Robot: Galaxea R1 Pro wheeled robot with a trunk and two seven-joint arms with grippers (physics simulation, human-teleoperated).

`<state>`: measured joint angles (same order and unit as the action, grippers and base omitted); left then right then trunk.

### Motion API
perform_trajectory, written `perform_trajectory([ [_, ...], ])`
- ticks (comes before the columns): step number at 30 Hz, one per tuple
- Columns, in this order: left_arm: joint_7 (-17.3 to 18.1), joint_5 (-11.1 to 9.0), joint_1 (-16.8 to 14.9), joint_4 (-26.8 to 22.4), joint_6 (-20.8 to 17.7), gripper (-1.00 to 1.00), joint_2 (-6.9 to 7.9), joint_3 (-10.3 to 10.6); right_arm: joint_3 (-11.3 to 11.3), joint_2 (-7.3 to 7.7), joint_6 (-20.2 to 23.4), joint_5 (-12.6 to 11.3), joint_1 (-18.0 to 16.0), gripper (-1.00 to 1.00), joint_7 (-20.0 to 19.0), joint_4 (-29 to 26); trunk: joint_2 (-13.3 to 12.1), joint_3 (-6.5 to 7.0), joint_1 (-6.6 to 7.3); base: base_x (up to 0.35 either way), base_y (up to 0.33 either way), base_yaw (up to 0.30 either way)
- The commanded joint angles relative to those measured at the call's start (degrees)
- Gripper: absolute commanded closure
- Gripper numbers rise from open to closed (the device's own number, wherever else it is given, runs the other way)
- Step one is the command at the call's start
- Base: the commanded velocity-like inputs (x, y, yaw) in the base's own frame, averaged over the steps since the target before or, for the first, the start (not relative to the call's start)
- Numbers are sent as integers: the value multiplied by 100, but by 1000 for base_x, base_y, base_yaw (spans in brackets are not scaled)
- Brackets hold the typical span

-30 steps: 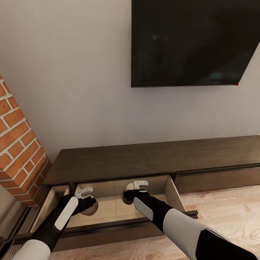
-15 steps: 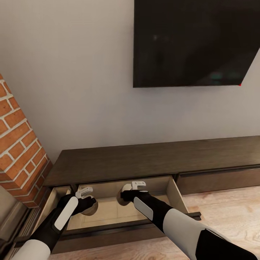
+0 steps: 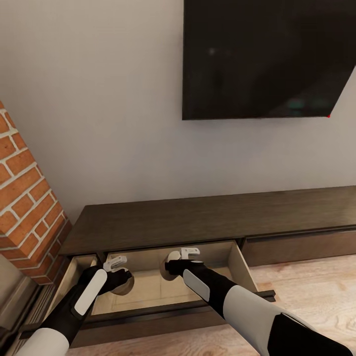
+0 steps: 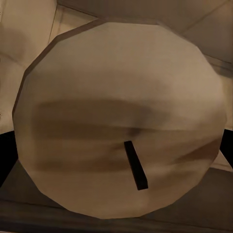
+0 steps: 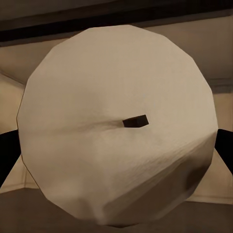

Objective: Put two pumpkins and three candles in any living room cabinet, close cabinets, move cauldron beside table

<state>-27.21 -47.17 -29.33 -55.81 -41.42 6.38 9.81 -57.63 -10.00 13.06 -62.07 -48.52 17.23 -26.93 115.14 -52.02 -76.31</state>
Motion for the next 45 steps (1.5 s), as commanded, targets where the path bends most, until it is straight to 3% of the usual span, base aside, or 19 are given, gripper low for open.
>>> perform_trajectory([
  [1, -60, -47, -3, -9, -8, 100, 7, 21, -33, 0, 6, -25, -8, 100, 45, -3, 3, -6, 1, 0, 0, 0],
  [16, -63, -47, -3, -9, -14, 100, 12, 21, -19, 35, -47, -13, -9, 100, -60, 3, 3, -82, 1, -14, 0, 0],
  [20, -62, -47, -3, -9, -13, 100, 12, 21, -31, 39, -323, 19, -9, 100, -83, -1, 3, -95, 1, -12, 0, 0],
  [26, -62, -47, -3, -9, -15, 100, 12, 21, -46, 41, -515, 39, -9, 100, -198, -1, 3, -79, 1, -1, 0, -97],
  [45, -58, -47, -3, -9, -15, 100, 38, 12, -51, 33, -527, 46, -9, 100, -238, -5, 3, -37, 1, 0, 66, -96],
])
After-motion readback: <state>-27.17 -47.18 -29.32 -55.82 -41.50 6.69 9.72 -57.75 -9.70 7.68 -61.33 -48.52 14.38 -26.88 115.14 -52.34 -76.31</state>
